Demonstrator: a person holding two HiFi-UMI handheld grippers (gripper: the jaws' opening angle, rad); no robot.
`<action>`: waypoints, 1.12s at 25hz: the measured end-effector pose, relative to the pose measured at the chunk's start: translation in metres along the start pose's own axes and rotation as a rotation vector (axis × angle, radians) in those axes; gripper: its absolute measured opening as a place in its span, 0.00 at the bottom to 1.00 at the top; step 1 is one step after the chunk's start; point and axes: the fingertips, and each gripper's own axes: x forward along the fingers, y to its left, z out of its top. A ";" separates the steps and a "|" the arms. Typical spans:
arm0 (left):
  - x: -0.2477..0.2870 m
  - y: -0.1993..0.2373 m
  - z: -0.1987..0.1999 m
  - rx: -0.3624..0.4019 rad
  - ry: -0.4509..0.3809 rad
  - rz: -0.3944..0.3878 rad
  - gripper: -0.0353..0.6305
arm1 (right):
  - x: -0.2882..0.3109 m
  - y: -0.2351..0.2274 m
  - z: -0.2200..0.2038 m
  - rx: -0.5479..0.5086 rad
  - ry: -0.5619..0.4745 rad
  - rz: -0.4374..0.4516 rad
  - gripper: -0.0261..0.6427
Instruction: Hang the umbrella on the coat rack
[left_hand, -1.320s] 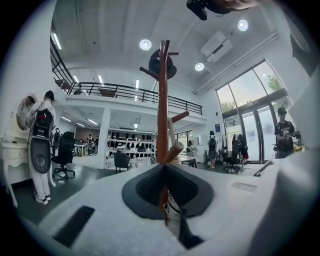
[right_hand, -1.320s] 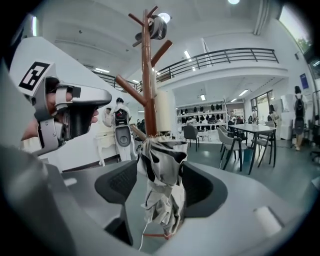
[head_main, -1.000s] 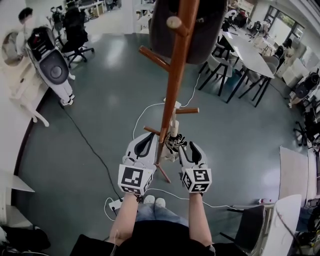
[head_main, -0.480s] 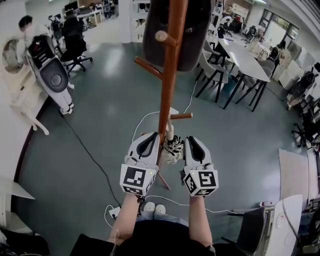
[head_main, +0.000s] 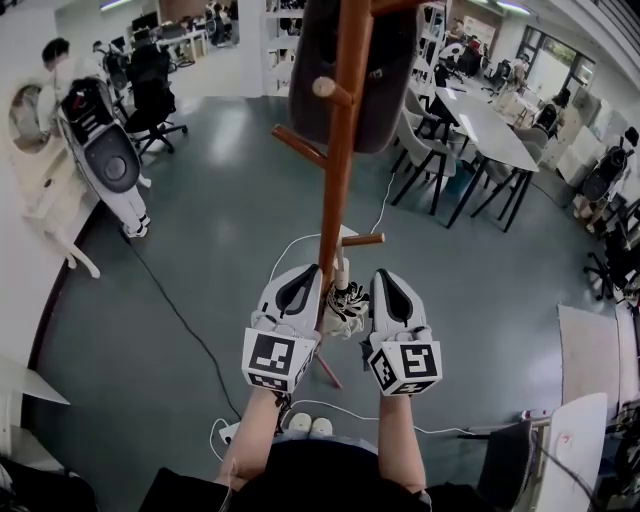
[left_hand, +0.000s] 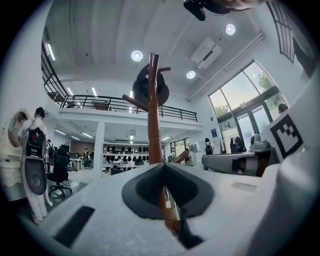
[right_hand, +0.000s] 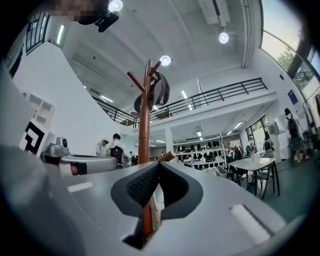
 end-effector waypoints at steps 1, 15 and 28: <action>0.000 0.000 0.001 0.000 0.000 0.001 0.06 | 0.000 0.001 0.001 -0.003 -0.001 0.001 0.05; 0.005 -0.006 0.002 0.007 0.003 -0.007 0.06 | -0.002 -0.002 -0.003 -0.012 0.013 0.004 0.05; 0.006 -0.005 0.002 0.004 -0.001 -0.003 0.06 | -0.002 0.001 -0.013 -0.015 0.039 0.022 0.05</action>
